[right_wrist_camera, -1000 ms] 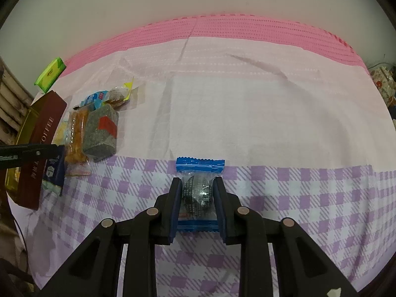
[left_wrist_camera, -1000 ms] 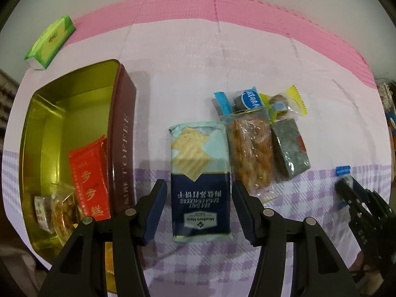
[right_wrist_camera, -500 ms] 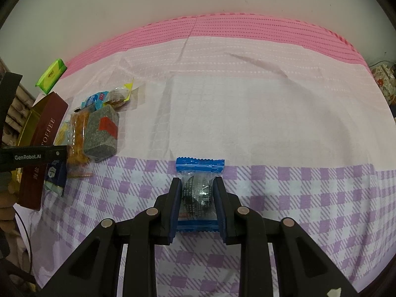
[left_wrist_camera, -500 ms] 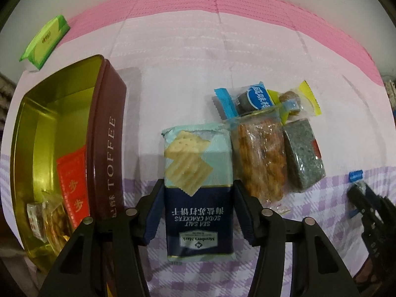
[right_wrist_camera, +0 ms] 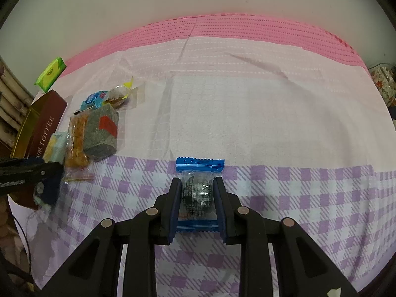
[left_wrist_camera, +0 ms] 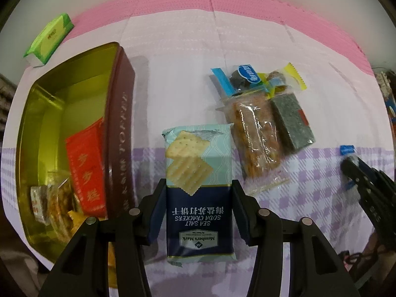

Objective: Organize snacks
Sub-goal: 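Carry the soda cracker pack into the gold tin and open the left gripper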

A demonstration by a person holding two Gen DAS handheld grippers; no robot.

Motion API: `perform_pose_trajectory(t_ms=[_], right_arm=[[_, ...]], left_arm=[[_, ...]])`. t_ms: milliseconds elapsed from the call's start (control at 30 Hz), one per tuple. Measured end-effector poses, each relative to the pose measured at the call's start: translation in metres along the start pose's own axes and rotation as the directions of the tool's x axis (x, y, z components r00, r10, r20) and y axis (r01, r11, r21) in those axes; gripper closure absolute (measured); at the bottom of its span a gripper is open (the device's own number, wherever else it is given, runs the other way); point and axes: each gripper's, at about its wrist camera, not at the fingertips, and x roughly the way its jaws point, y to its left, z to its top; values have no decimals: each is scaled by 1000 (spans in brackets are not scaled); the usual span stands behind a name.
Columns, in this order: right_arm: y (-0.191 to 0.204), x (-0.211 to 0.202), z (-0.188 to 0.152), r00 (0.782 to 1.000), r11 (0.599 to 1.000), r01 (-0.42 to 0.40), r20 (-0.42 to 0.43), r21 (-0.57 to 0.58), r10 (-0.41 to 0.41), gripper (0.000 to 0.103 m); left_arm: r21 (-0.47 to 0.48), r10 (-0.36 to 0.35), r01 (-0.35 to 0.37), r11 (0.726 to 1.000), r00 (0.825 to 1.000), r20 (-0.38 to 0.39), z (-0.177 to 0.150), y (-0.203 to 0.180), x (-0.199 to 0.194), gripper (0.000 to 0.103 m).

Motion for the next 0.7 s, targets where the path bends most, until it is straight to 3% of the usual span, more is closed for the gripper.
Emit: perform_pose_trajectory(t_ms=[367, 700], right_arm=[[22, 15, 11, 1000, 999, 28, 10, -21, -28, 79], [33, 20, 13, 999, 998, 52, 19, -35, -51, 77]], left_arm=[[9, -28, 28, 1000, 995, 92, -19, 16, -64, 53], [-62, 76, -68, 996, 987, 145, -6, 92, -81, 53]])
